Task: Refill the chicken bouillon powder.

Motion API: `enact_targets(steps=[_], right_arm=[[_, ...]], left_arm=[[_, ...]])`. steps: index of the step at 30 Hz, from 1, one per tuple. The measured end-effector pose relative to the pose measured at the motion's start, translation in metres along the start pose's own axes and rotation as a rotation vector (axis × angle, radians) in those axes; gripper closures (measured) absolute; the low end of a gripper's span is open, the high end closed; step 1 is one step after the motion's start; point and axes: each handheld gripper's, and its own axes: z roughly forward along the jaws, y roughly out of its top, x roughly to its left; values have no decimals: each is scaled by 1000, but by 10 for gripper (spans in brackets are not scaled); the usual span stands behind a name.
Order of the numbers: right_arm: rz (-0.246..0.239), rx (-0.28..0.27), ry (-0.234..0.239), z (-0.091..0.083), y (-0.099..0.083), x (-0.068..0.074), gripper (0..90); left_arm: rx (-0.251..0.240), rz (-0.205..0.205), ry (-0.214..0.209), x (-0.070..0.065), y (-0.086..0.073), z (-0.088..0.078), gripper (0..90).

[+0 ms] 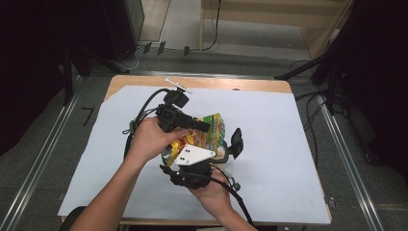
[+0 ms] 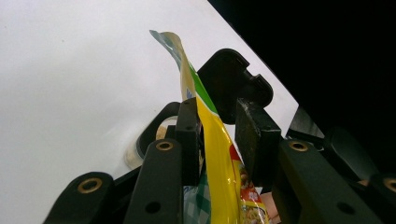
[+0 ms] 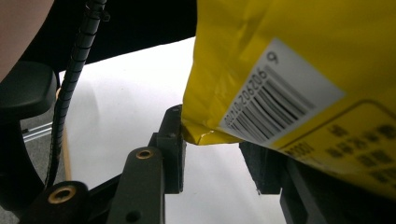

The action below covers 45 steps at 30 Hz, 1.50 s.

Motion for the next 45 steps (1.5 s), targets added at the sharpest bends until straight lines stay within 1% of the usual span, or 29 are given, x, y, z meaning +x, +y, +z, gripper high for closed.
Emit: enact_targets(steps=[24, 45], right_arm=[[0, 1, 2, 0, 0, 0, 632], [-4, -1, -5, -2, 1, 0, 632]], left_arm=[[1, 1, 0, 0, 0, 0, 717], [-6, 13, -3, -2, 1, 0, 717]])
